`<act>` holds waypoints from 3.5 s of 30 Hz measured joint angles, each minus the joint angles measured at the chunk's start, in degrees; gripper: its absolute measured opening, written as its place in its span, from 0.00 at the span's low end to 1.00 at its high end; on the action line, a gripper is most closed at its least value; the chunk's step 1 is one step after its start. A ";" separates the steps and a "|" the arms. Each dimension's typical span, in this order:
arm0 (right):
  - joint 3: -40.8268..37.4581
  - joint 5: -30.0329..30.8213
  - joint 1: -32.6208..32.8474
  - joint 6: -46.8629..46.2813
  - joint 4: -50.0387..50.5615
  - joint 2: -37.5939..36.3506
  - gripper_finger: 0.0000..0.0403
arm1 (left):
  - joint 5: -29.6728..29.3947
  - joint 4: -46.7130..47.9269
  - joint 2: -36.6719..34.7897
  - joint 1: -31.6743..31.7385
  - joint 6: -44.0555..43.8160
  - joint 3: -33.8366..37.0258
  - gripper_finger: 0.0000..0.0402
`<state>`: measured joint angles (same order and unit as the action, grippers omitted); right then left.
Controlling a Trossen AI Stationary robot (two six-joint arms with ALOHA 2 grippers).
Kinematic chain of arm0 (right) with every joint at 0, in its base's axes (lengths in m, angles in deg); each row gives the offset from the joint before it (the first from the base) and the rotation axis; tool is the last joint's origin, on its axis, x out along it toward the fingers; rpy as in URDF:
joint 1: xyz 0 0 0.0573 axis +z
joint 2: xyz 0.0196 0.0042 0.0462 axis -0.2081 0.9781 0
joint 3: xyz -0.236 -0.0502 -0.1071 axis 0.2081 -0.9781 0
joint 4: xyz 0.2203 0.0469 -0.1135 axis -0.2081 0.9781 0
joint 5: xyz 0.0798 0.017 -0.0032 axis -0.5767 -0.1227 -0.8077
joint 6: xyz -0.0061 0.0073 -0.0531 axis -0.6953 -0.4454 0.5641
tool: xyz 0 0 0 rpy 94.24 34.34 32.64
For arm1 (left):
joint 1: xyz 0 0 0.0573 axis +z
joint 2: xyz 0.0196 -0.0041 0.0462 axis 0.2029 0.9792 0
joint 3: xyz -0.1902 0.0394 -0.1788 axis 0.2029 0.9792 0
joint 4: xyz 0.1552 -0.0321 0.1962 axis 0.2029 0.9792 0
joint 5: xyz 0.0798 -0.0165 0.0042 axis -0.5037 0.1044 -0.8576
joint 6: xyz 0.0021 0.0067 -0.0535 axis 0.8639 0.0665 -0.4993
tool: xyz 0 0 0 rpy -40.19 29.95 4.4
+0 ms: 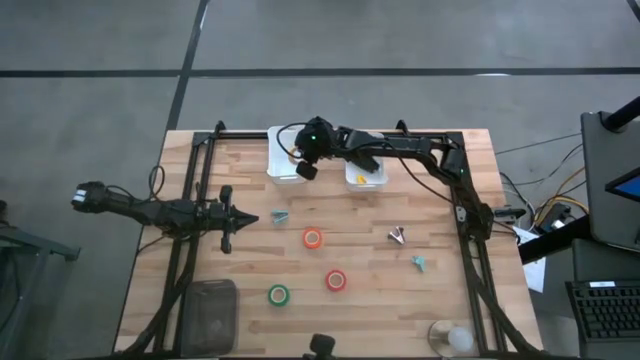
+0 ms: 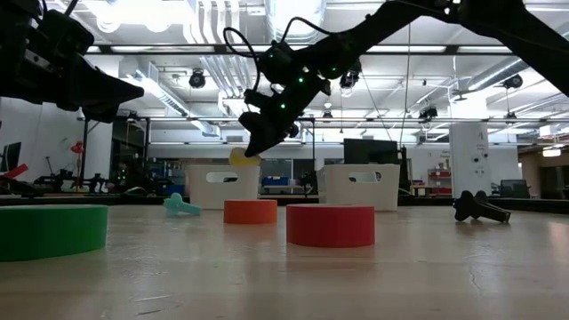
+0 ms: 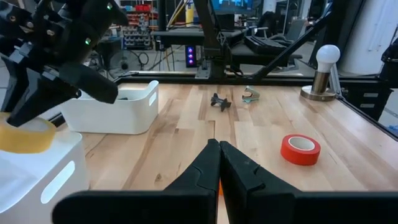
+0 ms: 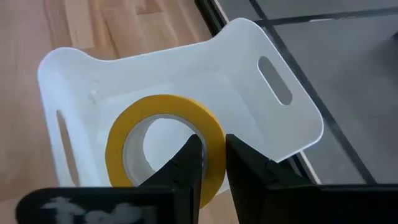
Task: Pick and place Stapler, Stapler remover, tape
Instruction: Put the yellow tape into the left white bin, then put the red tape into the left white bin
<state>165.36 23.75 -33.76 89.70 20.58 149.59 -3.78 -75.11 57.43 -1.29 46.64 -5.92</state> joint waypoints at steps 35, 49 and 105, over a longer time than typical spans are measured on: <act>-0.26 -20.93 14.87 5.99 27.15 -4.87 0.45 | -0.01 0.07 0.02 0.01 0.00 0.01 0.03; -7.02 -20.86 28.96 3.34 30.38 -4.94 0.42 | 0.00 0.04 0.02 0.01 0.00 0.01 0.03; -7.69 -3.70 31.61 6.99 20.92 -5.07 0.14 | -0.01 0.13 0.02 0.02 0.00 0.02 0.03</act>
<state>157.67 20.05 -2.15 96.68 41.51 144.52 -3.78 -74.97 57.45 -1.27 46.64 -5.90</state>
